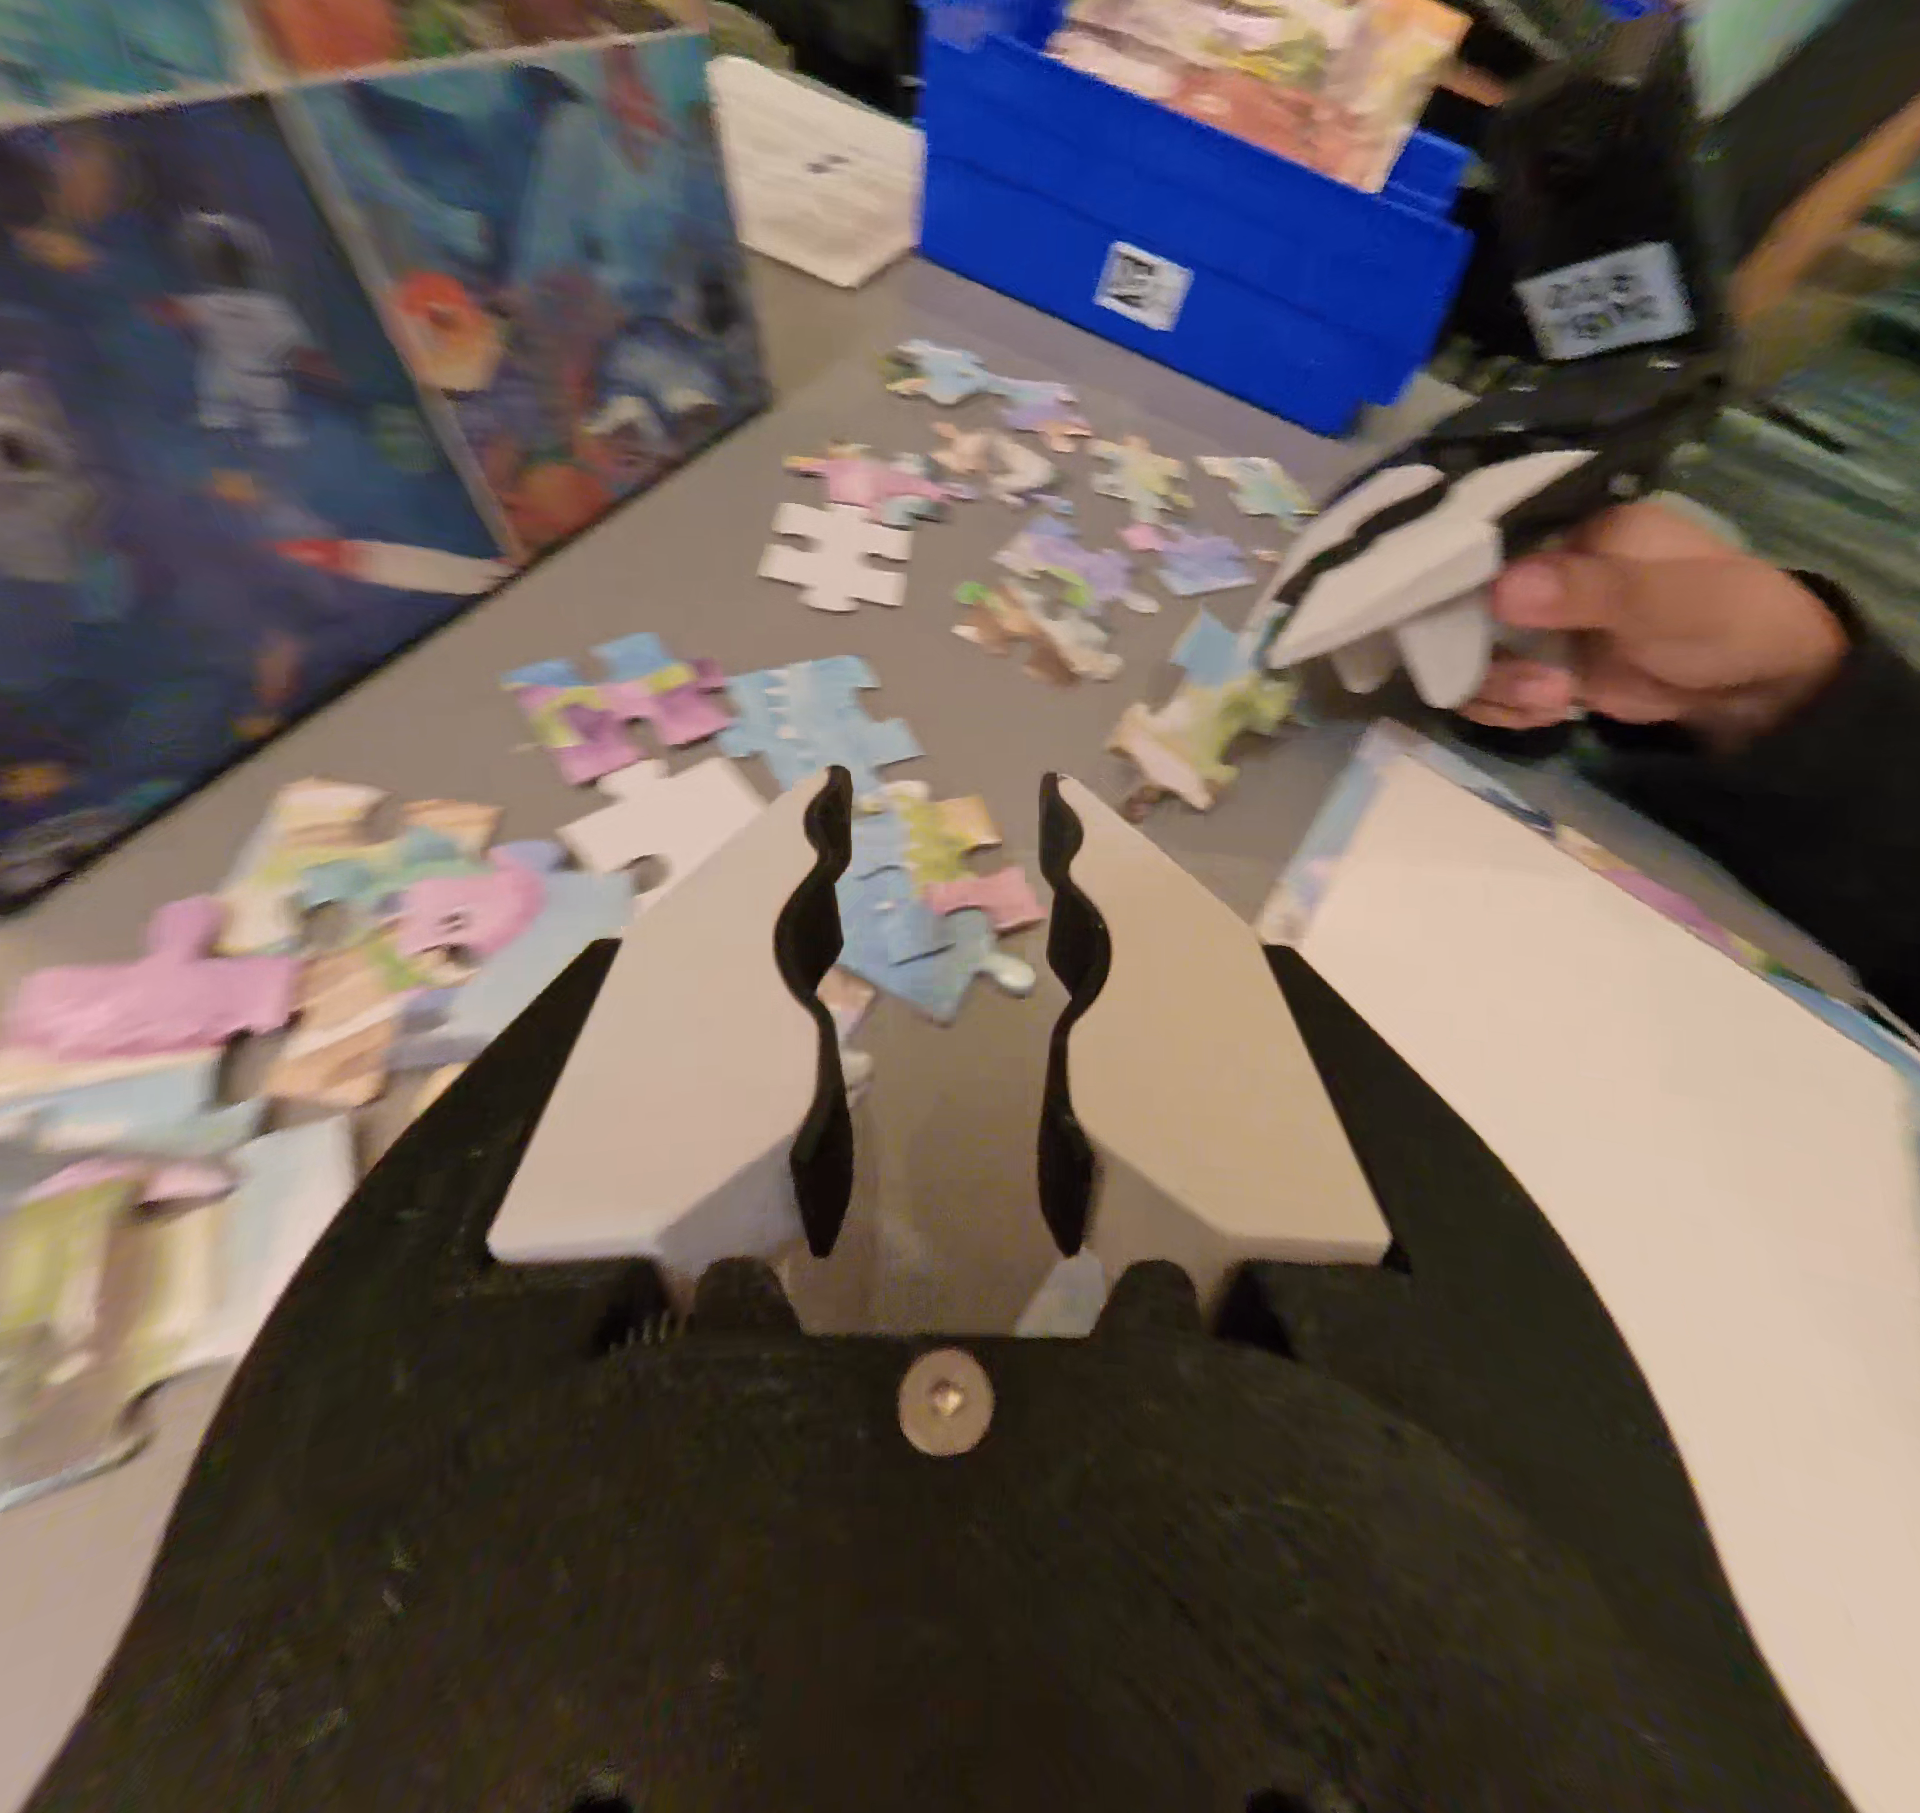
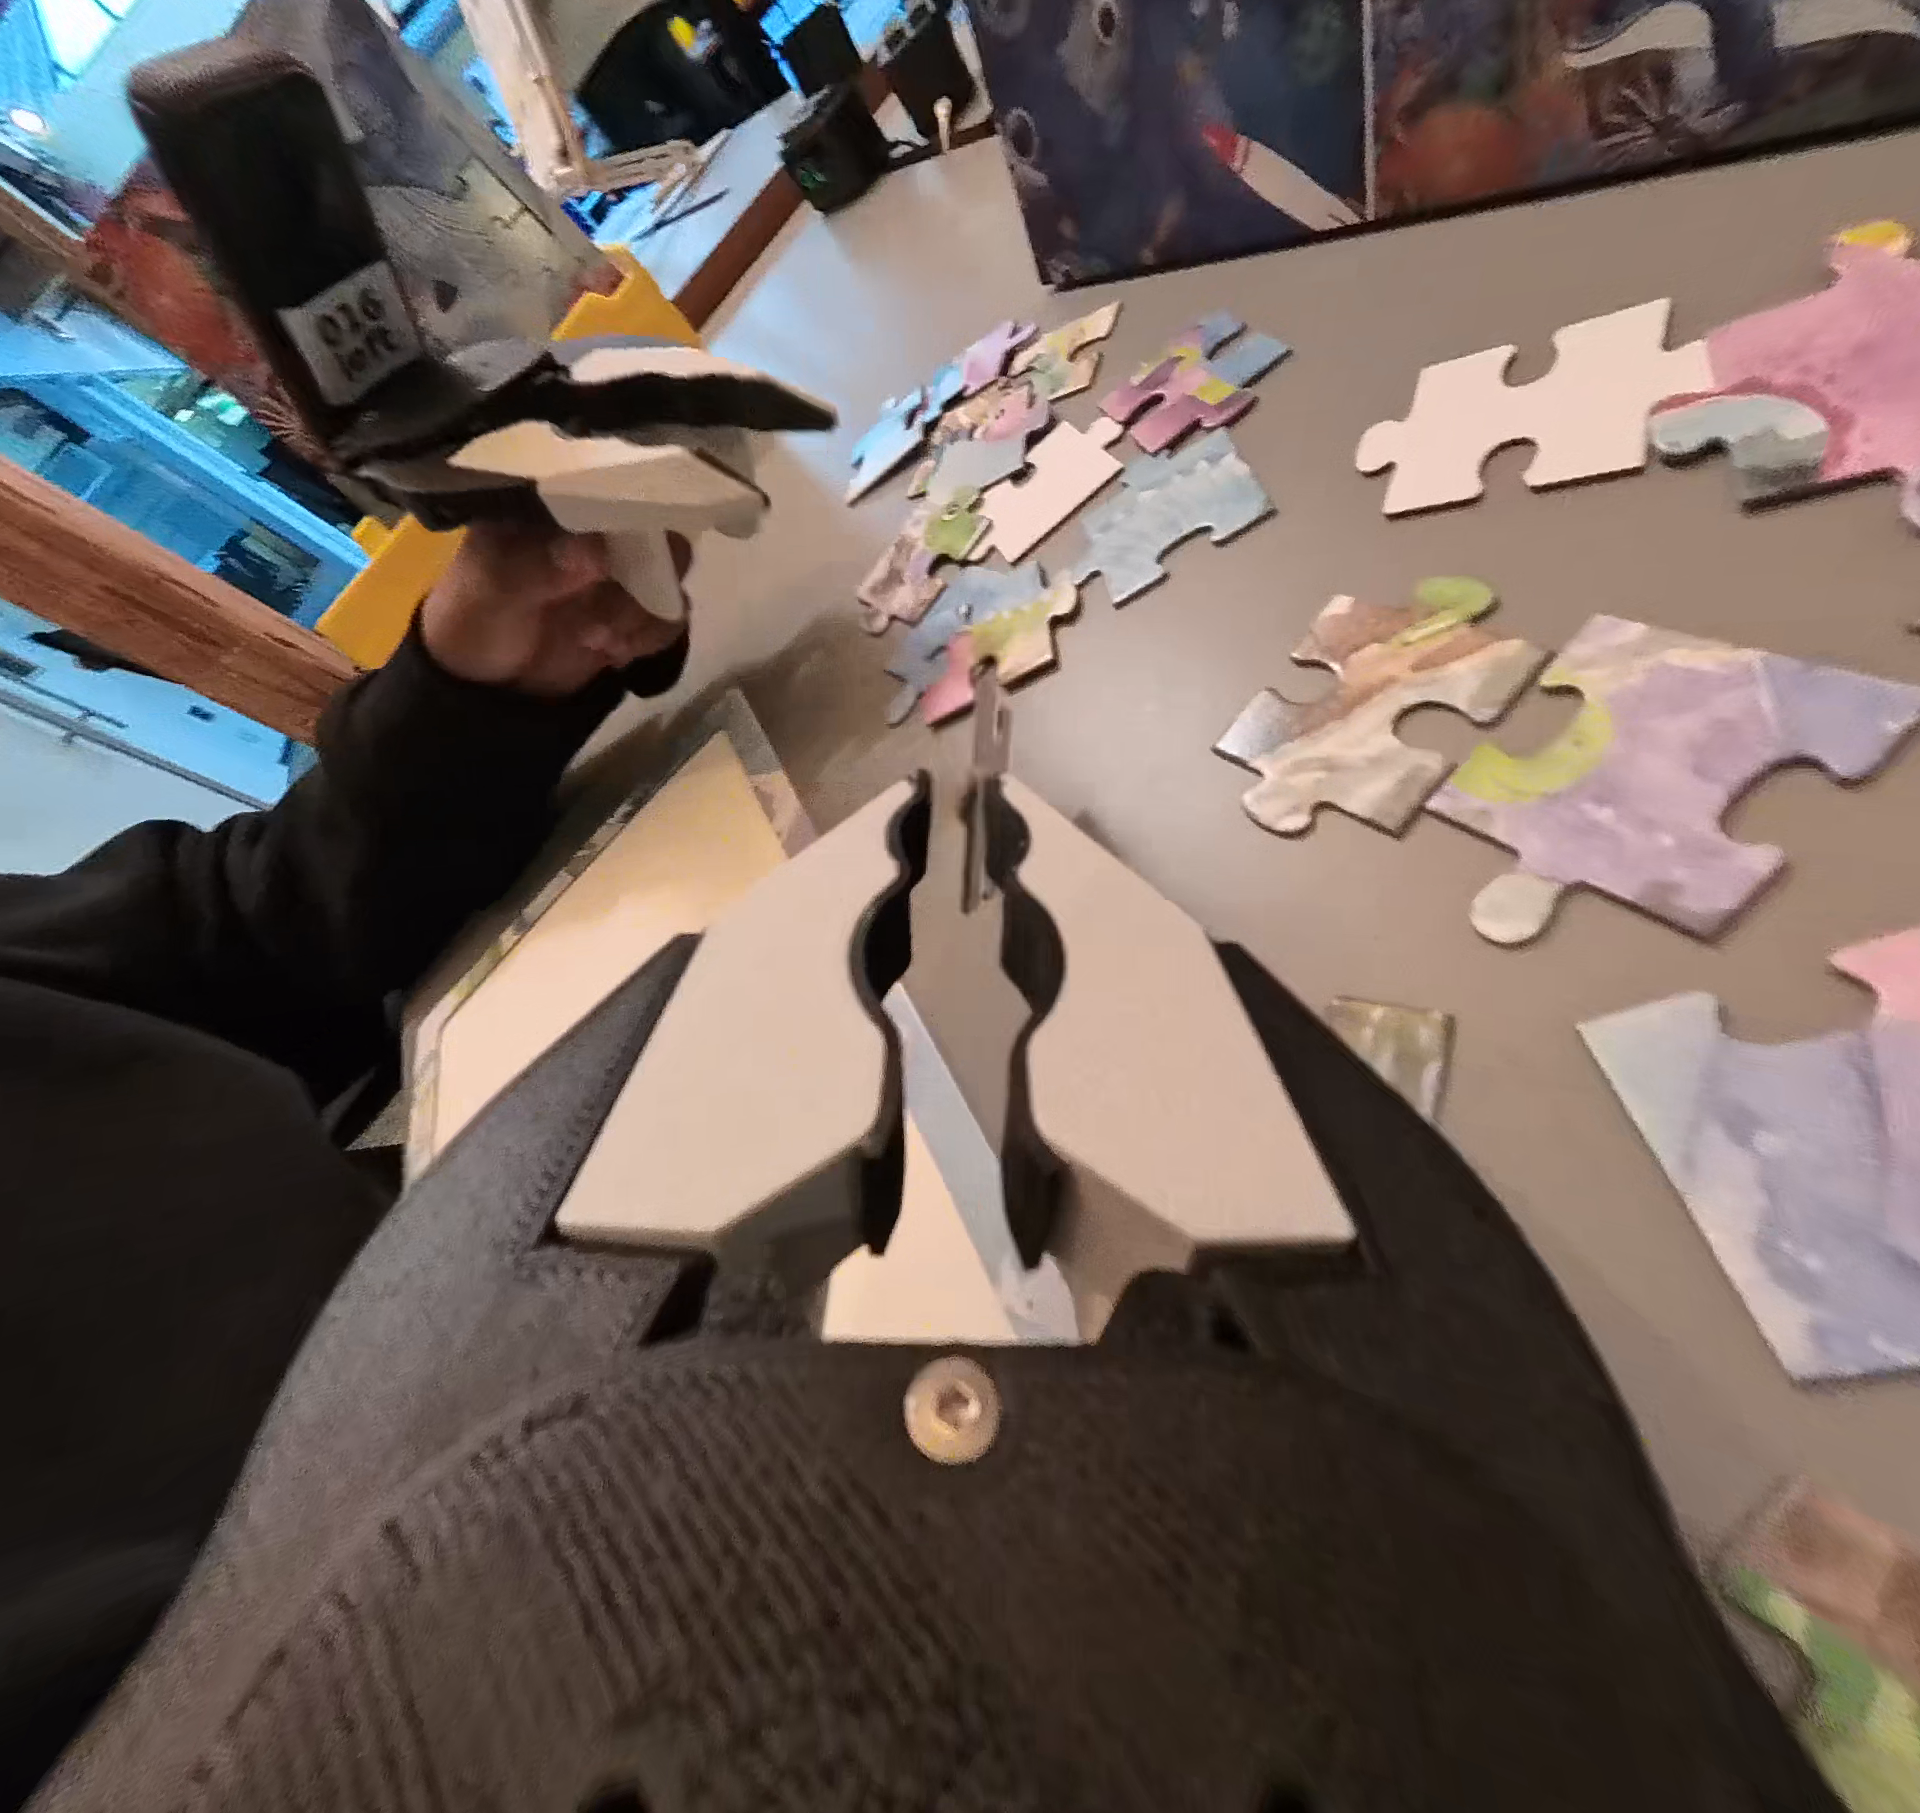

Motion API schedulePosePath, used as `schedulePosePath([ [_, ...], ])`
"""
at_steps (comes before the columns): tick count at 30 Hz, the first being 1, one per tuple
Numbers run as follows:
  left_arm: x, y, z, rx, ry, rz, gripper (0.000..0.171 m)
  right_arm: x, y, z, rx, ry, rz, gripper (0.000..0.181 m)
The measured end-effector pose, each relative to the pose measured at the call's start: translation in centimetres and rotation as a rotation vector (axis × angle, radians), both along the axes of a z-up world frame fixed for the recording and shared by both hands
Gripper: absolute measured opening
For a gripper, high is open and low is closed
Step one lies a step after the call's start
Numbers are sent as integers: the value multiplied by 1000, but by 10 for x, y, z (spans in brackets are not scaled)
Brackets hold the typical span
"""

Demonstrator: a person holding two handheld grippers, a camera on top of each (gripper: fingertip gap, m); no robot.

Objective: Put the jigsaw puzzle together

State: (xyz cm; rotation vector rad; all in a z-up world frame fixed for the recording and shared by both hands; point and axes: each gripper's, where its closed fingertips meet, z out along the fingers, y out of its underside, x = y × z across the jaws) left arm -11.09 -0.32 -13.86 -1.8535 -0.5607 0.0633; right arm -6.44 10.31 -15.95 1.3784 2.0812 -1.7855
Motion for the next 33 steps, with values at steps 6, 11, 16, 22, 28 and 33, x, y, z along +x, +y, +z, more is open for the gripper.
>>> schedulePosePath([
  [6,-37,-35,-5,-102,92,195,34,-20,38,-9,190,62,-194,39],
  [11,-40,-38,-7,-152,139,215,35,-22,41,7,226,189,-204,41],
  [16,-45,-44,-9,-184,174,246,35,-24,14,5,373,284,-110,51],
  [22,-53,-55,-8,-156,137,278,35,-25,-58,4,609,342,187,65],
  [28,-72,-91,0,-149,142,371,37,-42,-94,-34,661,262,364,77],
  [33,-72,-111,-25,-242,16,282,47,-49,-87,-39,598,195,323,68],
])
